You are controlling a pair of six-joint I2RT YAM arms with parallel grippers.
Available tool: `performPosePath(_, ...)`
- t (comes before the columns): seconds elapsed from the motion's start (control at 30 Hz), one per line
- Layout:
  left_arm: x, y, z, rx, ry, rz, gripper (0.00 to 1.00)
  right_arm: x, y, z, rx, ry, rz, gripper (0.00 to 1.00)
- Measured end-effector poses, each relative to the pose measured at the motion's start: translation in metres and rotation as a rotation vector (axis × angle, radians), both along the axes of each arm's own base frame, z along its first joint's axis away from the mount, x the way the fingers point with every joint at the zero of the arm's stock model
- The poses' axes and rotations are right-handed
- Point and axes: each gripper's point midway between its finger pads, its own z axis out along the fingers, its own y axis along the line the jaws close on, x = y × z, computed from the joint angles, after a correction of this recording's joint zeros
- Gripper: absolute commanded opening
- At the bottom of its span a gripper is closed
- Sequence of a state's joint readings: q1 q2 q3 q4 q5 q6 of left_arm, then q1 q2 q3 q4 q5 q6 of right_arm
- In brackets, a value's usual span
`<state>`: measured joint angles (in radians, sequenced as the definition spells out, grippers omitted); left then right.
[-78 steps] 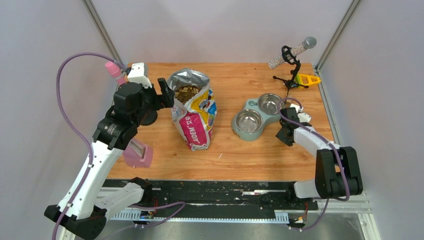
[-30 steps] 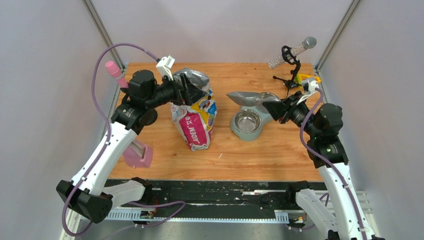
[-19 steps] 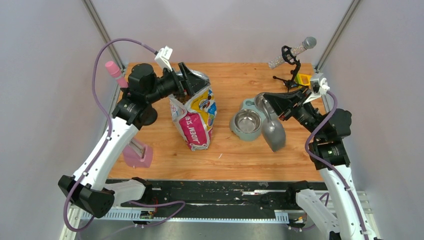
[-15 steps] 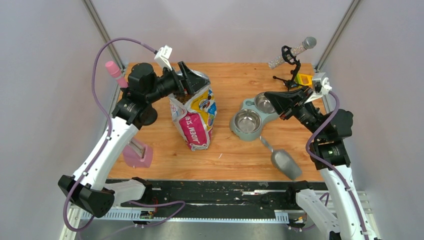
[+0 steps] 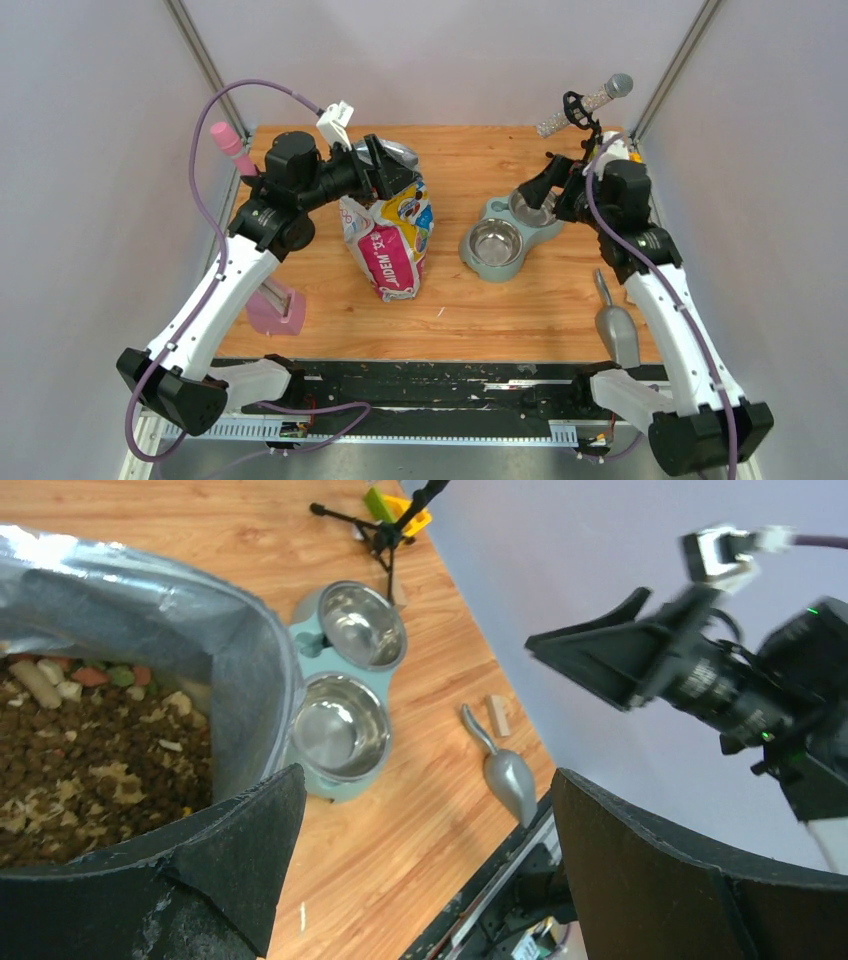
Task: Serve the pet food
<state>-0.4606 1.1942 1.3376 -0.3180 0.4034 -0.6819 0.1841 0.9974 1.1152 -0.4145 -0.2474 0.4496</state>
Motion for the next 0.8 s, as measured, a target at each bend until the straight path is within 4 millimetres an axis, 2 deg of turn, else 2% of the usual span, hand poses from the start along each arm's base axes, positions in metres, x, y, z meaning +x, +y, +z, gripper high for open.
performPosePath(0.07,0.0,0.001,-0.01,0.028,0.007,0.001,1.0,0.007,-0.019,-0.053,-0.058,0.197,-0.121,1.0)
performPosePath(0.13,0.0,0.002,-0.02,0.057,0.012,-0.003,1.0,0.003,-0.04,-0.097,-0.128,0.356,-0.228,1.0)
performPosePath(0.2,-0.001,0.004,-0.029,0.091,0.009,-0.011,1.0,-0.003,-0.061,-0.123,-0.18,0.453,-0.317,1.0)
performPosePath(0.27,-0.002,0.004,-0.032,0.107,0.002,-0.018,1.0,-0.006,-0.087,-0.141,-0.217,0.523,-0.413,1.0)
performPosePath(0.37,-0.005,0.007,-0.04,0.133,-0.012,-0.026,1.0,-0.002,-0.144,-0.163,-0.227,0.615,-0.594,1.0)
performPosePath(0.47,-0.008,0.011,-0.039,0.149,-0.038,-0.026,1.0,-0.008,-0.19,-0.208,-0.235,0.779,-0.725,0.97)
performPosePath(0.53,-0.01,0.012,-0.038,0.156,-0.046,-0.027,1.0,-0.018,-0.205,-0.241,-0.235,0.9,-0.757,0.95)
performPosePath(0.63,-0.01,0.012,-0.041,0.166,-0.045,-0.03,1.0,-0.029,-0.21,-0.279,-0.253,1.041,-0.737,0.94)
performPosePath(0.73,-0.009,0.012,-0.042,0.173,-0.046,-0.032,1.0,-0.034,-0.208,-0.3,-0.276,1.115,-0.701,0.87)
performPosePath(0.8,-0.009,0.012,-0.042,0.175,-0.048,-0.032,1.0,-0.035,-0.206,-0.31,-0.275,1.144,-0.677,0.78)
